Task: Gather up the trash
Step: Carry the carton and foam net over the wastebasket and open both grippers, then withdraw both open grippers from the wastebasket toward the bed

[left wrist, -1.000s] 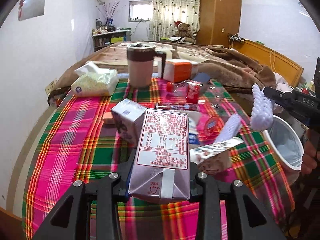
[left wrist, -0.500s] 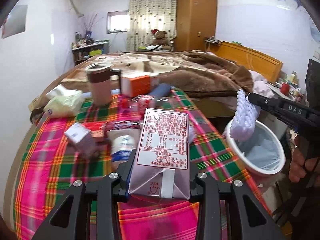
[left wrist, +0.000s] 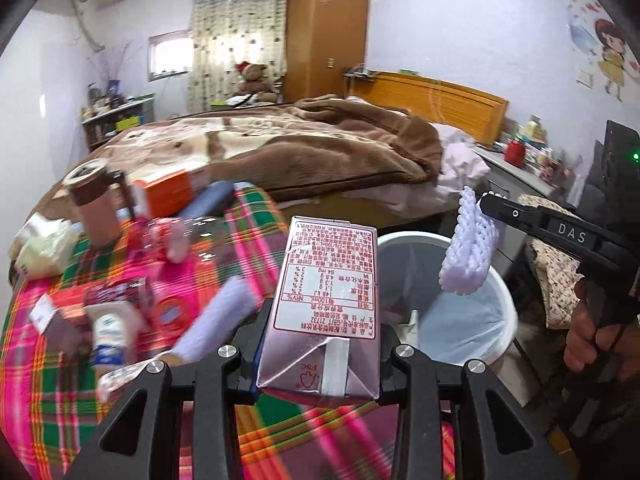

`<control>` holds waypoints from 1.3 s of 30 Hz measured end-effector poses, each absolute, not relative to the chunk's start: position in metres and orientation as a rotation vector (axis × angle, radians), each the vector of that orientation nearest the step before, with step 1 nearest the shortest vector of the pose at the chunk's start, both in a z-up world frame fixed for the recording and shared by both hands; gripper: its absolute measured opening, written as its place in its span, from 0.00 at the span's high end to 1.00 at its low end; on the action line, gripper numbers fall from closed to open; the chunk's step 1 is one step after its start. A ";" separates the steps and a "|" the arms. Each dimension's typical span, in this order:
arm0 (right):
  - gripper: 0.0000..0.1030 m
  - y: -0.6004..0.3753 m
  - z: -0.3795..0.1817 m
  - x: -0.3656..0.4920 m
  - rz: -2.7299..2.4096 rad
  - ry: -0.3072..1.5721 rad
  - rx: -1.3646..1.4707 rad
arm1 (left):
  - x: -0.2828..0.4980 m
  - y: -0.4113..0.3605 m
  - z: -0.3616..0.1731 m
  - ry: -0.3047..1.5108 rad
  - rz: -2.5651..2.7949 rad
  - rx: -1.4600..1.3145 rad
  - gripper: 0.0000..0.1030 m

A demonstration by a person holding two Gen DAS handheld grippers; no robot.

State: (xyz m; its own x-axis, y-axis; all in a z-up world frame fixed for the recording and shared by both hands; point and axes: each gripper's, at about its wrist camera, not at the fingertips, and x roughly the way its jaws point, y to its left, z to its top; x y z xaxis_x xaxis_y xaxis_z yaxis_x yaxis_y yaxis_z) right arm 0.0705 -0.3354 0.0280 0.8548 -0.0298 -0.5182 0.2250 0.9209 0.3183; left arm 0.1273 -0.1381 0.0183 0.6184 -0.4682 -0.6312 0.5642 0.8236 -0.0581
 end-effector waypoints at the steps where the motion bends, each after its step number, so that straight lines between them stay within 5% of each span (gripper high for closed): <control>1: 0.88 -0.340 0.027 0.069 -0.151 0.535 0.380 | 0.126 -0.147 0.018 0.679 -0.608 0.161 0.63; 26: 0.85 -0.384 -0.023 0.075 -0.289 0.728 0.205 | 0.133 -0.258 -0.033 0.775 -0.770 0.228 0.59; 28: 0.81 -0.384 -0.025 0.077 -0.290 0.738 0.206 | 0.137 -0.256 -0.034 0.784 -0.764 0.221 0.43; 33: 0.50 -0.381 -0.025 0.076 -0.278 0.737 0.221 | 0.143 -0.247 -0.031 0.781 -0.748 0.195 0.41; 39: 0.50 -0.376 -0.022 0.075 -0.277 0.730 0.217 | 0.147 -0.229 -0.028 0.777 -0.726 0.159 0.39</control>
State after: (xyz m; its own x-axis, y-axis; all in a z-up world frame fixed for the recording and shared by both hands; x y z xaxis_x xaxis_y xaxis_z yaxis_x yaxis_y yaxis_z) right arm 0.0747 -0.3757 -0.0215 0.7112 -0.1726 -0.6815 0.3228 0.9413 0.0984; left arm 0.1468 -0.2290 -0.0279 0.4868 -0.5379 -0.6882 0.6498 0.7496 -0.1261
